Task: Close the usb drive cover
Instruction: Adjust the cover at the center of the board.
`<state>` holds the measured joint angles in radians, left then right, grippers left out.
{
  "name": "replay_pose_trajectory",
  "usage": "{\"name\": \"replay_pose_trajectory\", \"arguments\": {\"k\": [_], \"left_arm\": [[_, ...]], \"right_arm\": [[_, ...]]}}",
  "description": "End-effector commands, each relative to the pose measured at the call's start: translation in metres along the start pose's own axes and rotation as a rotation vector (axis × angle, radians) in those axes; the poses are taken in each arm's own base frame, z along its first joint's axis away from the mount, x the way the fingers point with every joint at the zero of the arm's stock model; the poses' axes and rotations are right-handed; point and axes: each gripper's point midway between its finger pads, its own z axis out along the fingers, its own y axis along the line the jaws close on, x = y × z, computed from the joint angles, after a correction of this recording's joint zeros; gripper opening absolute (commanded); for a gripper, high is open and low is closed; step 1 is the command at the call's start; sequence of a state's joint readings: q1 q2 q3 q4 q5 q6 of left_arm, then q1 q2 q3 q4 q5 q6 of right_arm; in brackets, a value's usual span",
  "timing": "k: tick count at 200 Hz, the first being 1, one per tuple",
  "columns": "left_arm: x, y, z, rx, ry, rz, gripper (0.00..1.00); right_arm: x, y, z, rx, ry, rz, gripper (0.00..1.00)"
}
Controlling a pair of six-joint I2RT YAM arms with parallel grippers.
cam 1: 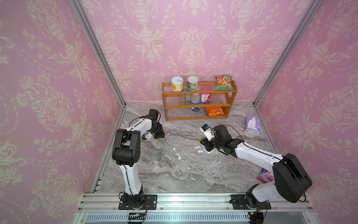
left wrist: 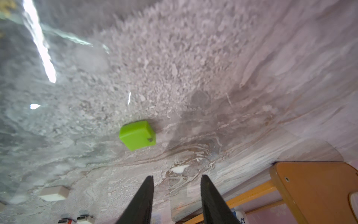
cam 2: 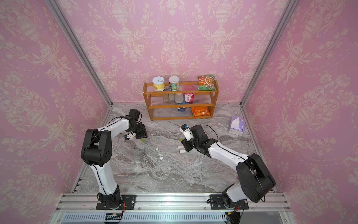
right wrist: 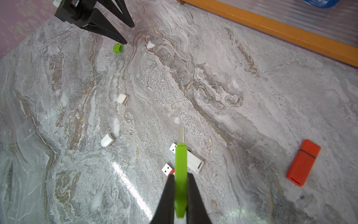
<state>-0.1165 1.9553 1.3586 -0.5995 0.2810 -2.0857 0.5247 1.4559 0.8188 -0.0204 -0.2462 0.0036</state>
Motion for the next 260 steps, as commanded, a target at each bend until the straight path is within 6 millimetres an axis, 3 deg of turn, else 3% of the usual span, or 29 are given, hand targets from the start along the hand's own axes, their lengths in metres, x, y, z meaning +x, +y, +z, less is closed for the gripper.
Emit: {"name": "replay_pose_trajectory", "arguments": {"k": [1,85,164,227,260], "left_arm": [[-0.01,0.005,0.007,-0.012,-0.058,-0.153,0.42],[-0.021,0.021,0.021,-0.04,-0.067,-0.175,0.41],[-0.055,0.033,0.007,-0.022,-0.133,-0.204,0.41],[-0.082,0.019,0.001,0.011,-0.152,-0.206,0.39],[-0.073,0.017,0.012,-0.04,-0.099,-0.181,0.39]], "right_arm": [[0.003,-0.003,-0.002,0.01,0.005,0.006,0.0],[0.0,-0.002,-0.002,0.002,0.008,0.007,0.0],[-0.001,0.001,-0.004,-0.009,-0.005,0.015,0.0],[0.005,-0.001,-0.004,-0.001,0.007,0.018,0.0],[0.004,0.0,-0.002,-0.006,0.007,0.023,0.0]]}}
